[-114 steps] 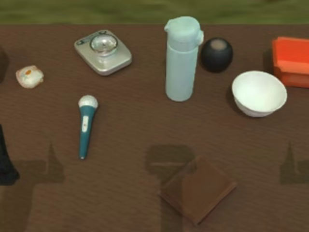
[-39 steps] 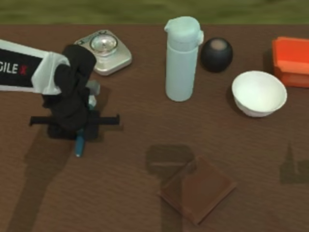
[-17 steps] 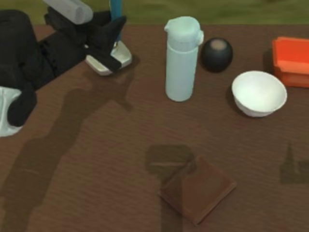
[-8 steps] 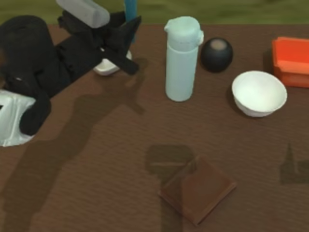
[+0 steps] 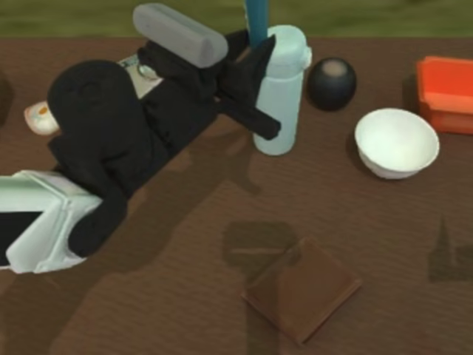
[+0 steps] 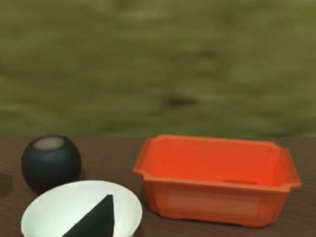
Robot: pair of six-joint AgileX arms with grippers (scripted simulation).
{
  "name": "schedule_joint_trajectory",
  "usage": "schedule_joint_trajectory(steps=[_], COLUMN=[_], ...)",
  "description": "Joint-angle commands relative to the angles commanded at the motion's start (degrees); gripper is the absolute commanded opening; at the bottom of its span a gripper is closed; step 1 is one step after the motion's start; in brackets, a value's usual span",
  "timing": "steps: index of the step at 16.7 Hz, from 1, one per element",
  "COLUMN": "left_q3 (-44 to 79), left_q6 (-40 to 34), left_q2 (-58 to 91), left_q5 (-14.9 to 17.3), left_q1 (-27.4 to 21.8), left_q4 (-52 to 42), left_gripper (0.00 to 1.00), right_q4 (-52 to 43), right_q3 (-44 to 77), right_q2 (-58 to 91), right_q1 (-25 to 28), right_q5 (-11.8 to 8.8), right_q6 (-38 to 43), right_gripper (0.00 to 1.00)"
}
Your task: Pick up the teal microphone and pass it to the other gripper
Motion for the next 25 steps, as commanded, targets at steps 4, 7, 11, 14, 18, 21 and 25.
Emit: schedule_joint_trajectory(steps=[4,7,11,14,18,21,25], left_q3=[0.2,0.0,0.0,0.0,0.0,0.0,0.0], left_q6=[0.1,0.0,0.0,0.0,0.0,0.0,0.0], left_q2=[0.2,0.0,0.0,0.0,0.0,0.0,0.0], left_q5=[0.1,-0.1,-0.1,-0.1,-0.1,-0.1,-0.1], left_q1=[0.1,-0.1,-0.1,-0.1,-0.1,-0.1,-0.1], left_q4=[-0.1,0.0,0.0,0.0,0.0,0.0,0.0], left_gripper=[0.0,0.0,0.0,0.0,0.0,0.0,0.0], right_q4=[0.0,0.0,0.0,1.3,5.8,11.1,18.7], right_q3=[0.0,0.0,0.1,2.5,10.6,19.2,31.0], right_q2=[0.0,0.0,0.1,3.8,17.1,30.9,49.8], right_q1=[0.0,0.0,0.1,2.0,7.6,12.9,19.8], right_q5=[0.0,0.0,0.0,-1.6,-6.2,-10.5,-16.2], right_q6=[0.0,0.0,0.0,-0.5,-1.5,-1.9,-2.5], right_gripper=[1.0,1.0,1.0,1.0,1.0,1.0,1.0])
